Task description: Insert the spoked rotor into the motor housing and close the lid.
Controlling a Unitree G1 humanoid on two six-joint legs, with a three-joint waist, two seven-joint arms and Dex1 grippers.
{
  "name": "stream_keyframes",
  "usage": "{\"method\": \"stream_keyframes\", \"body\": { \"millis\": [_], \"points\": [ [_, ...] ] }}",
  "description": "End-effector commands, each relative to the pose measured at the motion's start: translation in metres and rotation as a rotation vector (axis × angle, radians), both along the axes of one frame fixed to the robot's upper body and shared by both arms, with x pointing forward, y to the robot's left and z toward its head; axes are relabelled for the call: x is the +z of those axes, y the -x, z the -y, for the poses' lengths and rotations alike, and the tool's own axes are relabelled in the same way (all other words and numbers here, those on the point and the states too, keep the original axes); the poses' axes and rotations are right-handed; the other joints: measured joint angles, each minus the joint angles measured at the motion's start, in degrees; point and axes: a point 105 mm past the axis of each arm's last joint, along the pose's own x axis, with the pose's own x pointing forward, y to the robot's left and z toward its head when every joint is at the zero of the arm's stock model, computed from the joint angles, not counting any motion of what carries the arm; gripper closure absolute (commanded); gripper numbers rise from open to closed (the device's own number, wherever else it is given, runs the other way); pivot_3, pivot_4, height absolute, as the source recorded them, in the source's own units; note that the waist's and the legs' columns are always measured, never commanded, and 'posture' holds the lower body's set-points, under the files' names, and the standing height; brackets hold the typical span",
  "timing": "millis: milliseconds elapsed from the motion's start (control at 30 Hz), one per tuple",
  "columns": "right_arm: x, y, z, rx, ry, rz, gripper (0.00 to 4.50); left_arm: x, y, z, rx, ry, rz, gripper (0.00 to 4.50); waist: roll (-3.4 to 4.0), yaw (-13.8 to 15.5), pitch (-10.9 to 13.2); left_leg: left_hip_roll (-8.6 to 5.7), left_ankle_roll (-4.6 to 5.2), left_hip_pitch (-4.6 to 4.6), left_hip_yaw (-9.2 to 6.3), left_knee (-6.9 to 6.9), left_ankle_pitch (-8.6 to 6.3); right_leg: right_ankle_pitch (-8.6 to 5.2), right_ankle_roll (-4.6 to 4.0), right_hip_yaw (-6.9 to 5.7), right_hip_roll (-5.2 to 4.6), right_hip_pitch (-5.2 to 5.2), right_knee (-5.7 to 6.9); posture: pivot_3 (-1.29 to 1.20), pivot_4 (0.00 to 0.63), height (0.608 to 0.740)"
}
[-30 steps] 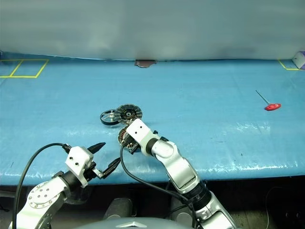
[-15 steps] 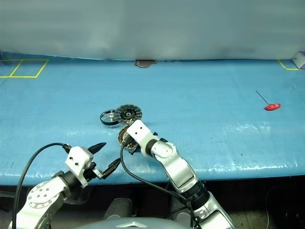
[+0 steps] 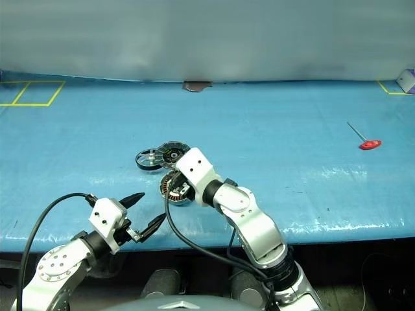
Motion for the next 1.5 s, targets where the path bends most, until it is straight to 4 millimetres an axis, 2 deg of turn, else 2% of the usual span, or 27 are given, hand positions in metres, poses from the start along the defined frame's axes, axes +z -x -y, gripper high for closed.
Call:
{"method": "stream_keyframes", "body": {
  "millis": [33, 133, 167, 300, 533, 867, 1500],
  "points": [
    [-0.012, 0.002, 0.001, 0.000, 0.067, -0.031, 3.46, 0.009, -0.002, 0.002, -0.021, 0.007, 0.040, 0.00, 0.00, 0.1, 0.0, 0.13, 0.00, 0.00, 0.00, 0.00, 0.00, 0.00, -0.03, 0.00, 0.00, -0.03, 0.00, 0.00, 0.150, 0.740],
    [-0.034, -0.004, 0.002, -0.031, 0.128, -0.076, 4.46, 0.009, -0.003, 0.003, -0.029, 0.011, 0.044, 0.00, -0.02, 0.1, 0.0, 0.10, 0.00, -0.01, 0.06, 0.04, 0.00, 0.11, -0.22, 0.02, -0.03, -0.22, -0.01, 0.00, 0.150, 0.740],
    [-0.040, -0.006, 0.002, -0.040, 0.143, -0.084, 4.49, 0.009, -0.004, 0.003, -0.031, 0.009, 0.043, 0.00, -0.02, 0.1, 0.0, 0.10, 0.00, -0.03, 0.11, 0.04, 0.00, 0.14, -0.25, 0.04, -0.04, -0.25, 0.00, 0.00, 0.150, 0.740],
    [-0.054, -0.014, -0.003, -0.061, 0.146, -0.108, 4.49, 0.008, -0.004, 0.003, -0.029, 0.008, 0.036, 0.00, -0.03, -0.1, 0.0, -0.03, 0.00, -0.07, 0.18, 0.01, 0.00, 0.16, -0.26, 0.07, -0.01, -0.10, 0.02, 0.00, 0.150, 0.740],
    [-0.061, -0.025, -0.007, -0.085, 0.133, -0.113, 4.49, 0.007, -0.004, 0.003, -0.023, 0.007, 0.031, 0.00, -0.03, -0.2, 0.0, -0.06, 0.00, -0.07, 0.17, -0.01, 0.00, 0.14, -0.22, 0.07, 0.03, -0.09, 0.02, 0.00, 0.150, 0.740],
    [-0.053, -0.017, -0.022, -0.024, 0.100, -0.091, 4.49, 0.006, -0.002, 0.002, -0.019, 0.004, 0.026, 0.00, -0.03, -0.3, 0.0, -0.05, 0.00, -0.06, 0.15, 0.00, 0.00, 0.15, -0.21, 0.07, 0.03, -0.07, 0.02, 0.00, 0.150, 0.740],
    [-0.067, -0.022, -0.026, -0.025, 0.108, -0.120, 4.49, 0.008, -0.002, 0.005, -0.023, 0.006, 0.024, 0.00, -0.03, -0.4, 0.0, -0.03, 0.00, -0.03, 0.15, 0.00, 0.00, 0.15, -0.21, 0.07, 0.04, -0.05, 0.03, 0.00, 0.150, 0.740]
  ]
}}
